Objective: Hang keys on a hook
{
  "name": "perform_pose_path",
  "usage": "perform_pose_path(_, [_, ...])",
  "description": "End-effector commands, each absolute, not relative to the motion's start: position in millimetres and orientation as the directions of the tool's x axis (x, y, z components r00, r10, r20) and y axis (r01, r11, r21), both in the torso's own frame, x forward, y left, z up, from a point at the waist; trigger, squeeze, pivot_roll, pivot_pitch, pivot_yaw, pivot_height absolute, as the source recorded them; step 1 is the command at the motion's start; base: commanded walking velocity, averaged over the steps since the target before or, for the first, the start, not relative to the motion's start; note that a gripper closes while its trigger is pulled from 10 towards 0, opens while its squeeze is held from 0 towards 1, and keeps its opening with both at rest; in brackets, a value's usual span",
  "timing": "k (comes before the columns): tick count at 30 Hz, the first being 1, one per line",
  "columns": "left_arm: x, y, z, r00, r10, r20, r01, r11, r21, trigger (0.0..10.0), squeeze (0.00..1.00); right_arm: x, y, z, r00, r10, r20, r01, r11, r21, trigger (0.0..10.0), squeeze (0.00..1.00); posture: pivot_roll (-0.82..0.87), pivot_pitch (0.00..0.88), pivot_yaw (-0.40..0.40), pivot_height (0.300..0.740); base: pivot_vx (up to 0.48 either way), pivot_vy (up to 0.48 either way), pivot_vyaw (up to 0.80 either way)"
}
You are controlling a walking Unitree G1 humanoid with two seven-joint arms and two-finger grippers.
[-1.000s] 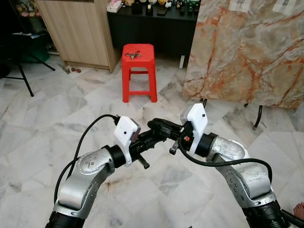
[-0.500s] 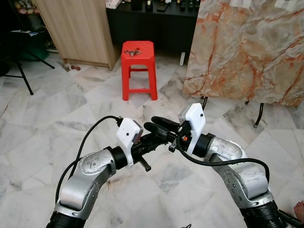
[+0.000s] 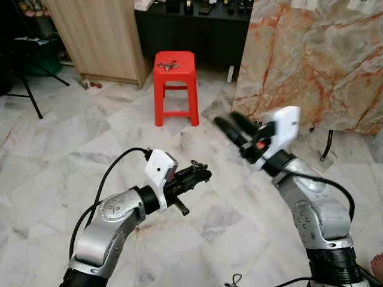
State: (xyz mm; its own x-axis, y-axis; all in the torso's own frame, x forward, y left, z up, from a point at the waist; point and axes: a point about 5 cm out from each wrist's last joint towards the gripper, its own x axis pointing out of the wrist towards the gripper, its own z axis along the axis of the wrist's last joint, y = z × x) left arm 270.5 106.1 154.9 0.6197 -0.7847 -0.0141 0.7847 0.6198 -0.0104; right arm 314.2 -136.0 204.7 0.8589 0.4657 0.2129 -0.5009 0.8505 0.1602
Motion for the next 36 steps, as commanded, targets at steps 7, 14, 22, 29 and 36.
perform_pose_path(7, [284.5,124.2,159.8,0.747,-0.663,0.051,0.663,0.748,0.016,0.0,0.00,321.1,-227.0,153.6,0.997,-0.061,0.045,0.042,0.940,0.338,10.0,0.00,-0.14,0.109,-0.051,0.727,0.000,0.000,0.00])
perform_pose_path(14, [295.3,129.2,169.3,0.813,-0.570,0.117,0.570,0.821,0.042,0.0,0.00,294.2,-248.4,64.3,0.957,-0.131,-0.260,0.200,0.944,0.263,10.0,0.00,-0.14,0.093,-0.067,0.727,0.000,0.000,0.00])
perform_pose_path(22, [299.9,138.9,153.4,0.863,-0.504,0.036,0.500,0.862,0.088,4.7,0.00,246.5,-247.5,-14.5,0.830,-0.162,-0.533,0.289,0.943,0.164,10.0,0.00,-0.13,0.091,-0.064,0.727,0.000,0.000,0.00])
perform_pose_path(29, [301.2,168.9,96.0,0.915,-0.338,-0.220,0.372,0.918,0.135,10.0,0.00,206.1,-233.4,-56.7,0.701,-0.145,-0.699,0.281,0.956,0.084,10.0,0.00,-0.13,0.094,-0.048,0.727,0.000,0.000,0.00])
perform_pose_path(36, [273.1,195.5,14.6,0.834,-0.181,-0.522,0.311,0.934,0.174,10.0,0.00,180.1,-221.5,-77.8,0.607,-0.136,-0.783,0.263,0.964,0.036,10.0,0.00,-0.12,0.099,-0.039,0.727,0.000,0.000,0.00])
